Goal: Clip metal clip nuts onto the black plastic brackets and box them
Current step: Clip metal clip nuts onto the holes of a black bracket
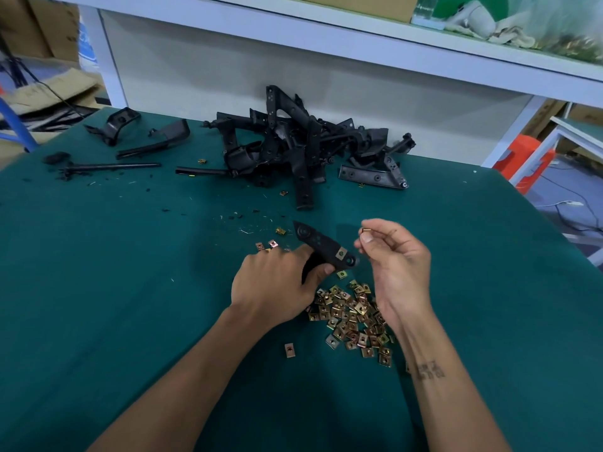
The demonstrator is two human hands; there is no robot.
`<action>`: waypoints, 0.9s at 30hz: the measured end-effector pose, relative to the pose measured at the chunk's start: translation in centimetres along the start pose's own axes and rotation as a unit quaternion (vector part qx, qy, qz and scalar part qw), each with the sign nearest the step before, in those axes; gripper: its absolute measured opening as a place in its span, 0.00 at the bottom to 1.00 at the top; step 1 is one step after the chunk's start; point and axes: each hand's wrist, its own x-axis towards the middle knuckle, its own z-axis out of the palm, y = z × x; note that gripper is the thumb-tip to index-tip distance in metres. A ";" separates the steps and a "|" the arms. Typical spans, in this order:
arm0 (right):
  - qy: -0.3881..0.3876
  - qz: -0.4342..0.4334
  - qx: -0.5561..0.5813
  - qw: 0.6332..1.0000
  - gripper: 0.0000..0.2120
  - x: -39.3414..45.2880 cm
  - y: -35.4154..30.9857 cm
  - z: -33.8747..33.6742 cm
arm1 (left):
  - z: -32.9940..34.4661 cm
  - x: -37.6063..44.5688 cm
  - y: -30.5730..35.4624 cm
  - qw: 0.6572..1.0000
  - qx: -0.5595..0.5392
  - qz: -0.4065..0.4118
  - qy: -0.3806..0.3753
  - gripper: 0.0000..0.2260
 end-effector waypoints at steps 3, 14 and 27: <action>0.011 -0.002 0.003 1.000 0.12 -0.6 -0.3 0.9 | -0.3 -0.1 0.2 1.000 0.022 0.017 0.007 0.30; 0.014 -0.006 0.032 0.999 0.09 -2.8 0.3 4.5 | -0.4 -0.2 0.6 0.999 0.016 0.028 0.008 0.27; 0.010 -0.036 0.008 0.999 0.11 -2.6 1.2 4.2 | -0.3 -0.3 0.4 1.000 0.011 0.021 0.000 0.28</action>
